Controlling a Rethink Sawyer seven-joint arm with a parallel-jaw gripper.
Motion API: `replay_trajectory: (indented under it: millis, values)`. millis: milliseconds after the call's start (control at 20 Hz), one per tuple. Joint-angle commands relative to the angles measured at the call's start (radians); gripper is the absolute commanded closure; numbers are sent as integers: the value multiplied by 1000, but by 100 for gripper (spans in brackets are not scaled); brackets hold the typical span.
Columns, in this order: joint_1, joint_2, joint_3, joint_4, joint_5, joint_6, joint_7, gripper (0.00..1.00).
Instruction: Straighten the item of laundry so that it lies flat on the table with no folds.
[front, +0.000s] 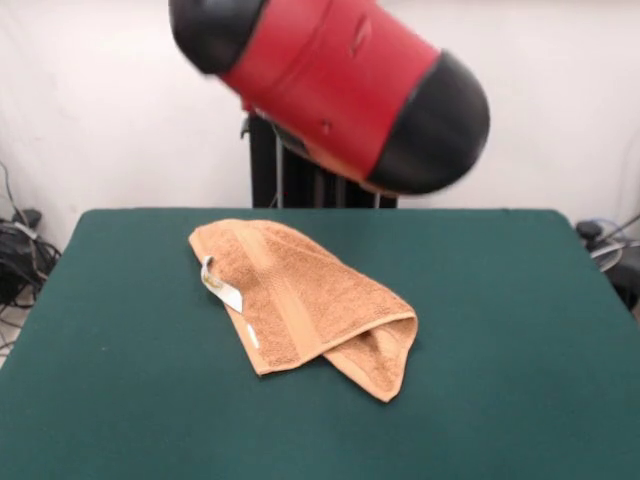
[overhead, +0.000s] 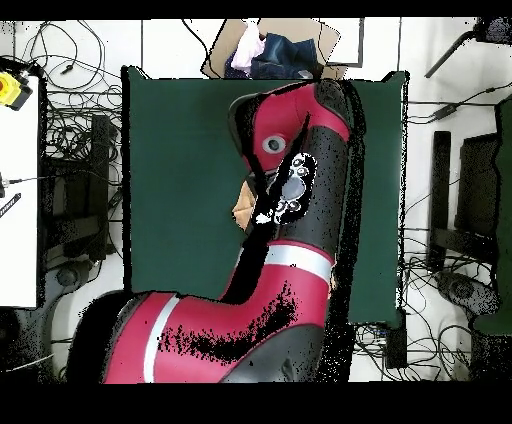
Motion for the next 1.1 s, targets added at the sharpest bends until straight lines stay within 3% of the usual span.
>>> replay_trajectory:
  millis: [50,250,350,600,650,850,1000,1100]
  values:
    - [-6,-101,50,253,-90,5,-243,0]
    - [-25,-87,85,242,-83,-34,-213,0]
    - [-44,-80,118,242,-42,-142,-162,0]
    - [-148,-132,261,381,121,-826,-11,0]
    - [-162,-139,277,399,138,-882,-19,0]
    - [-281,-229,413,588,256,-1297,-62,0]
    - [-373,-299,526,716,317,-1484,-88,0]
    - [-398,-334,554,762,323,-1508,-90,0]
